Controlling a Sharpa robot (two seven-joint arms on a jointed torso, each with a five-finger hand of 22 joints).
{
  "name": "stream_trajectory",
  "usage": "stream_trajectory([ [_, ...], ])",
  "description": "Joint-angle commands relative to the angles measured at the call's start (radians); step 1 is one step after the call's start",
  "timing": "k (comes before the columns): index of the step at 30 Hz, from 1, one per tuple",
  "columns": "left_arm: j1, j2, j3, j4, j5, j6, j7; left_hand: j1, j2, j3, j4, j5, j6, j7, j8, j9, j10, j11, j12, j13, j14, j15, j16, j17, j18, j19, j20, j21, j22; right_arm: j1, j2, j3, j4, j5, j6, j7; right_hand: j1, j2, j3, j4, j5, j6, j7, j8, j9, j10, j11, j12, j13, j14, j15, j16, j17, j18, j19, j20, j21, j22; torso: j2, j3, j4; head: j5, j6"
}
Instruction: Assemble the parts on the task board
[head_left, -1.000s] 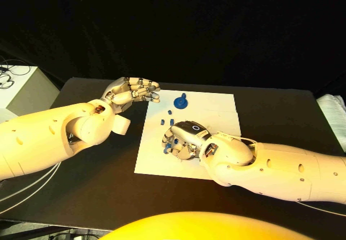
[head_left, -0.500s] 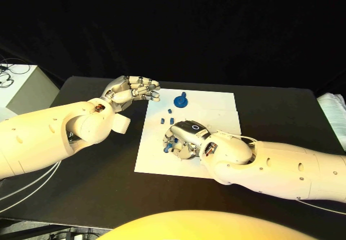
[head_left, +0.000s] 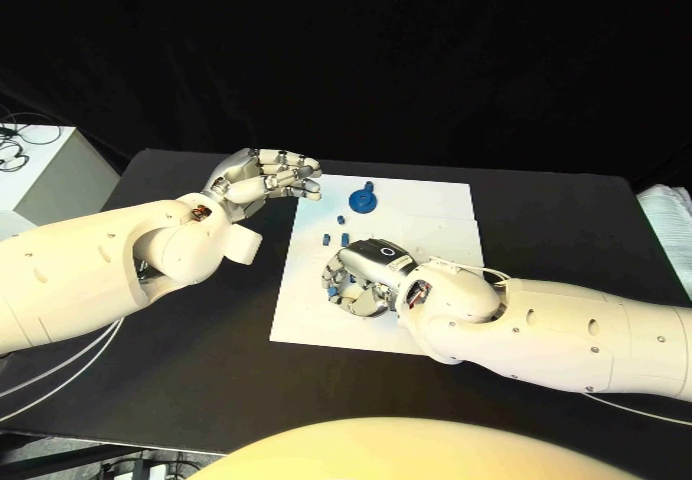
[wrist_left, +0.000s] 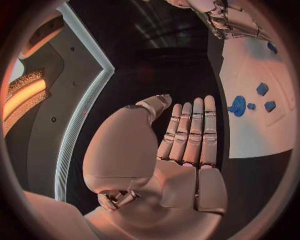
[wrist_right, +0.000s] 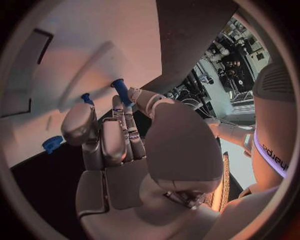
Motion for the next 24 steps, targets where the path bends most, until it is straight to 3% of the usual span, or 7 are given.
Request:
stream_trajectory([
  [1, 0.001, 0.001, 0.001, 0.001, 0.004, 0.010, 0.014, -0.004, 0.005, 0.007, 0.001, 0.004, -0.006, -0.002, 0.004, -0.001, -0.007, 0.000, 0.006, 0.001, -0.005, 0.001, 0.005, 0.001, 0.009, 0.004, 0.003, -0.007, -0.002, -0.004, 0.002, -0.004, 0.000, 0.041, 0.006, 0.061, -0.011, -0.020, -0.019, -0.001, 0.000, -0.010, 0.004, -0.006, -0.002, -0.059, 0.016, -0.023, -0.015, -0.008, 0.010, -0.006, -0.012, 0.013, -0.014, 0.006, -0.035, -0.017, -0.001, 0.0002, -0.0024, 0.001, -0.001],
  [9, 0.001, 0.001, 0.001, 0.000, 0.004, 0.008, 0.015, -0.005, 0.004, 0.007, 0.001, 0.004, -0.006, -0.002, 0.004, -0.001, -0.008, 0.000, 0.007, 0.001, -0.006, 0.001, 0.005, 0.001, 0.009, 0.004, 0.003, -0.008, -0.002, -0.004, -0.007, -0.005, 0.001, 0.039, -0.025, 0.065, 0.003, -0.021, -0.057, -0.012, 0.004, -0.028, 0.012, -0.021, -0.008, -0.131, 0.028, -0.029, -0.033, -0.038, 0.020, -0.034, -0.063, 0.029, -0.041, 0.019, -0.131, -0.066, -0.001, 0.0013, 0.0002, 0.000, -0.001],
  [13, 0.001, 0.001, 0.001, -0.002, 0.004, 0.008, 0.014, -0.005, 0.004, 0.007, 0.001, 0.004, -0.006, -0.002, 0.004, -0.001, -0.008, 0.000, 0.007, 0.001, -0.006, 0.001, 0.005, 0.001, 0.009, 0.004, 0.003, -0.008, -0.002, -0.005, -0.013, -0.005, 0.003, 0.036, -0.049, 0.066, 0.026, -0.005, -0.114, -0.016, 0.009, -0.045, 0.018, -0.039, -0.019, -0.199, 0.037, -0.027, -0.042, -0.073, 0.028, -0.067, -0.125, 0.044, -0.070, 0.028, -0.234, -0.121, -0.002, 0.0012, -0.0019, 0.002, 0.002],
  [18, 0.001, 0.001, 0.001, -0.004, 0.004, 0.009, 0.014, -0.005, 0.004, 0.007, 0.001, 0.004, -0.006, -0.002, 0.004, -0.001, -0.008, 0.000, 0.007, 0.001, -0.006, 0.001, 0.005, 0.001, 0.009, 0.004, 0.003, -0.008, -0.002, -0.005, -0.021, -0.005, 0.006, 0.037, -0.078, 0.075, 0.089, 0.031, -0.260, 0.006, 0.020, -0.059, 0.018, -0.070, -0.041, -0.285, 0.048, -0.017, -0.042, -0.115, 0.039, -0.094, -0.194, 0.056, -0.093, 0.039, -0.327, -0.171, 0.000, 0.0027, -0.0018, 0.000, 0.004],
  [20, 0.001, 0.002, 0.001, -0.004, 0.004, 0.009, 0.014, -0.005, 0.004, 0.007, 0.001, 0.004, -0.006, -0.002, 0.004, -0.001, -0.008, 0.000, 0.007, 0.001, -0.006, 0.001, 0.005, 0.001, 0.009, 0.004, 0.003, -0.008, -0.002, -0.005, -0.025, -0.005, 0.009, 0.038, -0.089, 0.080, 0.147, 0.046, -0.351, 0.053, 0.024, -0.062, 0.018, -0.088, -0.057, -0.316, 0.054, 0.008, -0.040, -0.135, 0.042, -0.099, -0.226, 0.061, -0.105, 0.045, -0.382, -0.202, 0.000, 0.0032, -0.0024, -0.002, 0.006],
  [23, 0.001, 0.002, 0.001, -0.006, 0.004, 0.009, 0.014, -0.005, 0.004, 0.007, 0.001, 0.004, -0.006, -0.002, 0.004, -0.001, -0.008, 0.000, 0.007, 0.001, -0.006, 0.001, 0.005, 0.001, 0.009, 0.004, 0.003, -0.008, -0.002, -0.006, -0.039, -0.005, 0.016, 0.043, -0.111, 0.099, 0.184, 0.039, -0.400, 0.095, 0.026, -0.070, 0.011, -0.100, -0.067, -0.341, 0.059, 0.019, -0.041, -0.143, 0.047, -0.098, -0.242, 0.064, -0.105, 0.047, -0.397, -0.211, -0.001, 0.0021, -0.0032, -0.005, 0.008],
  [24, 0.001, 0.002, 0.001, -0.006, 0.004, 0.009, 0.014, -0.005, 0.004, 0.007, 0.001, 0.004, -0.006, -0.002, 0.004, -0.001, -0.008, 0.000, 0.007, 0.001, -0.006, 0.001, 0.005, 0.001, 0.009, 0.004, 0.003, -0.008, -0.002, -0.006, -0.047, -0.005, 0.020, 0.046, -0.122, 0.109, 0.219, 0.039, -0.428, 0.140, 0.028, -0.069, 0.009, -0.104, -0.073, -0.351, 0.061, 0.033, -0.040, -0.146, 0.050, -0.093, -0.250, 0.065, -0.104, 0.048, -0.405, -0.216, -0.001, 0.0023, -0.0037, -0.006, 0.009],
])
